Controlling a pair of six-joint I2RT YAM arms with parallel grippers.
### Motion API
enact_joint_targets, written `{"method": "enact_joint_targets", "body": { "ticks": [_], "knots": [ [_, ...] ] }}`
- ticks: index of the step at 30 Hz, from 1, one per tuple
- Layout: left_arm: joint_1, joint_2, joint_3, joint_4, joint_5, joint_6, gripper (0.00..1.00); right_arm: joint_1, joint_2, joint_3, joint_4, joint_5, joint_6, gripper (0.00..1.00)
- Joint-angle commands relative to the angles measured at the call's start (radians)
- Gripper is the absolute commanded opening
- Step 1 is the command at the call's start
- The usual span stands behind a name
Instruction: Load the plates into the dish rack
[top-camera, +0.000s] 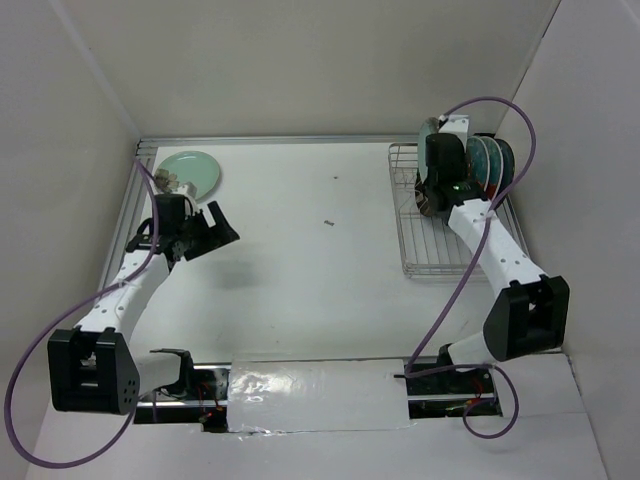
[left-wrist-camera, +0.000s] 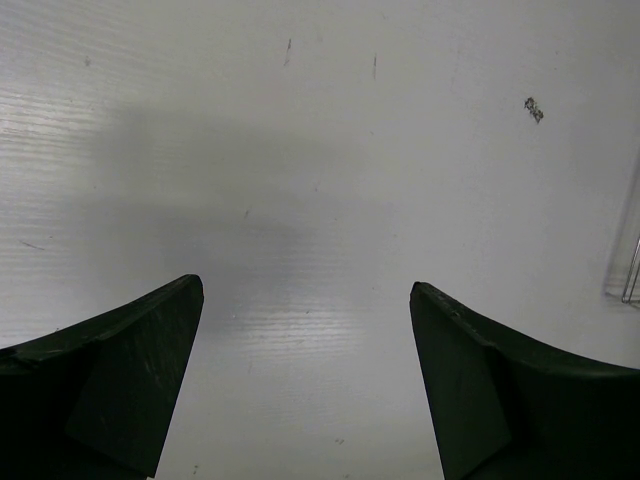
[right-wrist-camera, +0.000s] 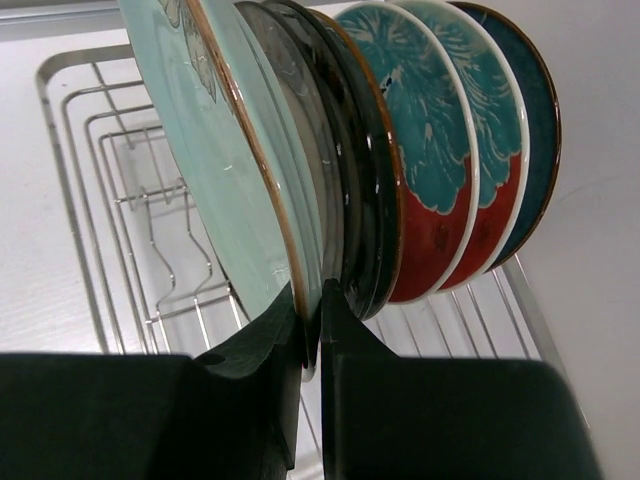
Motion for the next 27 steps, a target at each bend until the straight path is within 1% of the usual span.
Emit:
{"method": "enact_joint_targets", "body": {
  "ticks": [1, 5, 12, 15, 17, 19, 20, 21, 23, 24, 26, 27],
  "knots": [
    [0.004, 0.008, -0.005, 0.046, 0.03, -0.017, 0.97, -0.022, 0.0, 0.022, 0.199, 0.009, 0.009, 0.0],
    [0.004, 0.026, -0.005, 0.046, 0.039, -0.017, 0.97, -0.053, 0.037, 0.022, 0.208, 0.0, 0.028, 0.0],
    [0.004, 0.054, 0.006, 0.046, 0.039, -0.035, 0.97, -0.064, 0.112, 0.004, 0.208, -0.047, 0.083, 0.0],
    [0.004, 0.082, 0.052, 0.067, 0.027, -0.046, 0.97, -0.064, 0.138, 0.004, 0.197, -0.047, 0.11, 0.0],
    [0.015, 0.126, 0.101, 0.095, 0.027, -0.058, 0.97, -0.064, 0.165, 0.013, 0.185, -0.057, 0.126, 0.01],
    [0.015, 0.184, 0.137, 0.104, 0.018, -0.071, 0.97, -0.064, 0.165, 0.013, 0.176, -0.067, 0.135, 0.08],
    [0.027, 0.209, 0.18, 0.104, 0.007, -0.08, 0.97, -0.064, 0.165, 0.013, 0.176, -0.067, 0.135, 0.11],
    [0.027, 0.233, 0.202, 0.104, 0.007, -0.08, 0.97, -0.064, 0.165, 0.013, 0.176, -0.067, 0.135, 0.21],
    [0.059, 0.299, 0.236, 0.104, 0.019, -0.11, 0.97, -0.064, 0.165, 0.013, 0.167, -0.077, 0.144, 0.29],
    [0.069, 0.318, 0.246, 0.124, 0.042, -0.13, 0.97, -0.064, 0.165, 0.013, 0.158, -0.077, 0.144, 0.39],
    [0.093, 0.361, 0.259, 0.145, 0.062, -0.15, 0.97, -0.064, 0.144, 0.013, 0.148, -0.077, 0.144, 0.53],
    [0.102, 0.371, 0.259, 0.164, 0.071, -0.161, 0.97, -0.053, 0.144, 0.024, 0.124, -0.077, 0.144, 0.63]
  ]
}}
